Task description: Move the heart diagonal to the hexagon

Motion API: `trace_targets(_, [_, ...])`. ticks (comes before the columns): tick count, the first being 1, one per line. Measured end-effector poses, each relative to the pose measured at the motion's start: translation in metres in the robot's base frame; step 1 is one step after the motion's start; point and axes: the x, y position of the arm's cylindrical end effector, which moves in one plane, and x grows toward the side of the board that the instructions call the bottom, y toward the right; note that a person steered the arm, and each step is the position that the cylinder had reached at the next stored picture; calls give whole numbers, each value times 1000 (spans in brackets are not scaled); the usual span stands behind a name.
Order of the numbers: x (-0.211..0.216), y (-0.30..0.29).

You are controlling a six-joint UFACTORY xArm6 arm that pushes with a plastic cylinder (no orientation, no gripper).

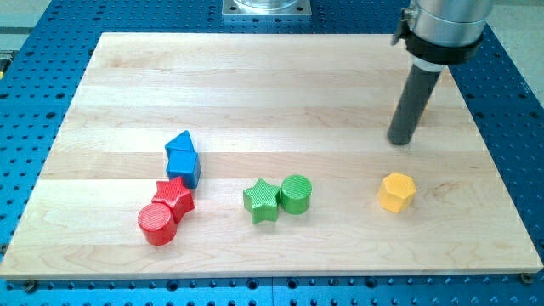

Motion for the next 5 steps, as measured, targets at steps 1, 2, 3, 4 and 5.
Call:
trace_targets(1, [-17,1])
trace_targets(2, [-16,7])
trace_targets(3, [-4,15])
trace_targets(4, [68,31])
trace_targets(5, [144,4])
